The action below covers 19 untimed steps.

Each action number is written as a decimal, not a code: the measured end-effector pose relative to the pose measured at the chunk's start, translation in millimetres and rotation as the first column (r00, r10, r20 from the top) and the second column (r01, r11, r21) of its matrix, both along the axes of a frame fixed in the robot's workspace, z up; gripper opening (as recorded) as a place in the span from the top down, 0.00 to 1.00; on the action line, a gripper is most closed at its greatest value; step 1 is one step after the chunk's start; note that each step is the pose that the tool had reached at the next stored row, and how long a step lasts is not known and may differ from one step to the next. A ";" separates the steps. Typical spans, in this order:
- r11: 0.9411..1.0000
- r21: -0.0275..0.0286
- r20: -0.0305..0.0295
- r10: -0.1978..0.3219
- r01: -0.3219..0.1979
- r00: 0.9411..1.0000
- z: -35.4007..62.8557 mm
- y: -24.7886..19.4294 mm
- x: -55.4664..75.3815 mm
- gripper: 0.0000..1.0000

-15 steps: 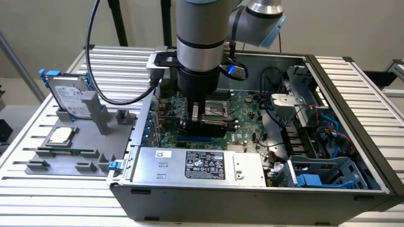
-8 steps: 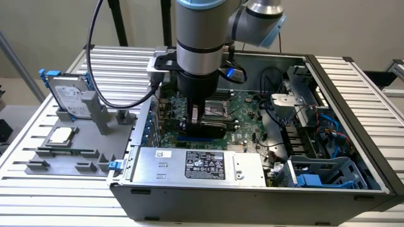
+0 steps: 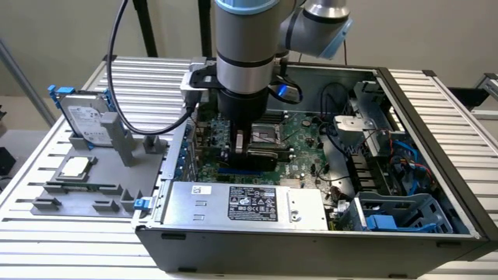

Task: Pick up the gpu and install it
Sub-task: 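Insert the gpu into the slot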

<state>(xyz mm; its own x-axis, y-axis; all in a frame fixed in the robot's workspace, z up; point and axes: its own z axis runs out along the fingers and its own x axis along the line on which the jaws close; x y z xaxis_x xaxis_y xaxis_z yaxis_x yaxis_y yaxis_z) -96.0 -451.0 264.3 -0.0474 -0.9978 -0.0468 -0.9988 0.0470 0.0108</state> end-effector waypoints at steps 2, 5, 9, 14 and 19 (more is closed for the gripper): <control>1.000 0.000 0.000 0.003 -0.003 1.000 -1.1 0.9 -0.3 1.00; 1.000 0.000 0.000 0.006 -0.006 1.000 -3.1 1.6 -0.6 1.00; 1.000 0.000 0.000 0.006 -0.006 1.000 -6.5 2.1 -0.9 1.00; 1.000 -0.001 0.000 0.007 -0.007 1.000 -9.6 2.9 -1.0 1.00; 1.000 0.000 0.000 0.007 -0.007 1.000 -12.2 4.2 -1.1 1.00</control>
<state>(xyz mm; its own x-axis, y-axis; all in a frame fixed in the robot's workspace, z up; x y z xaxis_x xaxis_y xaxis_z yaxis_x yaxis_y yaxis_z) -97.2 -446.8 252.1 -0.0406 -0.9981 -0.0468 -0.9991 0.0401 0.0106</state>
